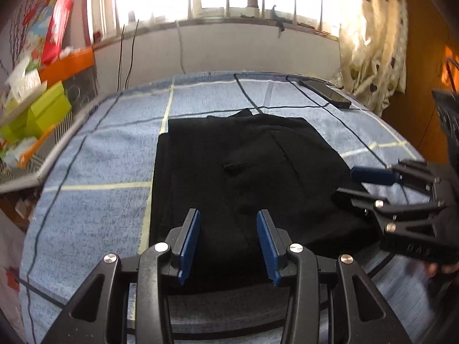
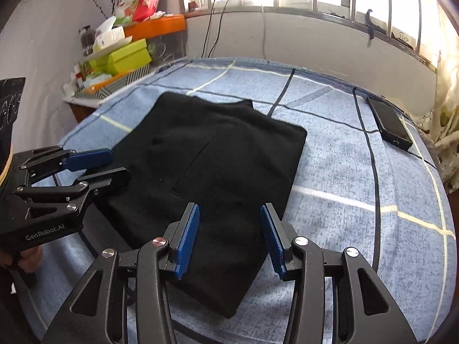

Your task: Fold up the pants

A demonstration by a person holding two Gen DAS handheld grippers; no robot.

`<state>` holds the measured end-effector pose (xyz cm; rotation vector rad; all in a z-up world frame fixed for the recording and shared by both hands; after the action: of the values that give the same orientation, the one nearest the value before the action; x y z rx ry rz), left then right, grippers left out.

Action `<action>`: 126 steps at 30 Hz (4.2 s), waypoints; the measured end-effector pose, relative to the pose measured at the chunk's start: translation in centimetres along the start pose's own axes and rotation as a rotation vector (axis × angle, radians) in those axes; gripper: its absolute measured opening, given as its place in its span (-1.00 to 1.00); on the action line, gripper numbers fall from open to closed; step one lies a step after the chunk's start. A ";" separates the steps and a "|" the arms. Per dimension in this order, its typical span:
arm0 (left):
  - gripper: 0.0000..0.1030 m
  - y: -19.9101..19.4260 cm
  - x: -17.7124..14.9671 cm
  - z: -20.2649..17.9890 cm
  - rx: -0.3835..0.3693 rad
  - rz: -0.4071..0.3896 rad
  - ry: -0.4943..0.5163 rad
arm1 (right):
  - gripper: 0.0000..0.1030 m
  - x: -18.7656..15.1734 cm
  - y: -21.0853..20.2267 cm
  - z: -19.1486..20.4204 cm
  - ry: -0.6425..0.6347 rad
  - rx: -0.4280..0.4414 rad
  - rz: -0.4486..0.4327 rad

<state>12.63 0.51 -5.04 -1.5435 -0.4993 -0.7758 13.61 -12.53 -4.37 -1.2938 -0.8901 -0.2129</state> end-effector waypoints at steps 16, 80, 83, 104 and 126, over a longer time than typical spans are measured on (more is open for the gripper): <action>-0.02 -1.3 -0.7 1.0 -0.077 0.002 -0.046 | -0.08 -0.8 -1.4 -1.5 0.102 0.069 0.031; 0.14 4.6 1.3 5.7 -0.376 0.117 -0.357 | -0.29 0.8 2.7 -3.8 0.449 0.417 0.125; 0.14 5.0 1.9 5.8 -0.376 0.134 -0.385 | -0.34 1.4 3.3 -3.7 0.452 0.420 0.119; -0.56 0.3 5.5 5.2 -0.306 0.012 -0.298 | -0.72 5.8 -1.3 -1.7 0.370 0.404 0.001; -0.56 1.4 8.2 13.8 -0.116 0.000 -0.237 | -0.72 12.4 4.5 4.6 0.315 0.499 0.013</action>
<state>21.76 12.84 -0.04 -1.7540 -0.6377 -0.6335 22.46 -2.99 0.68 -0.7741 -0.6121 -0.1643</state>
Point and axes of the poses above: each gripper's, at about its wrist camera, not at the fingertips, and y roughly the way its jaws point, z to its left, x to its top, the point moved 10 cm from there along y, roughly the way its jaws point, and after that the axes turned 3 degrees about -x, right-handed, at the moved point
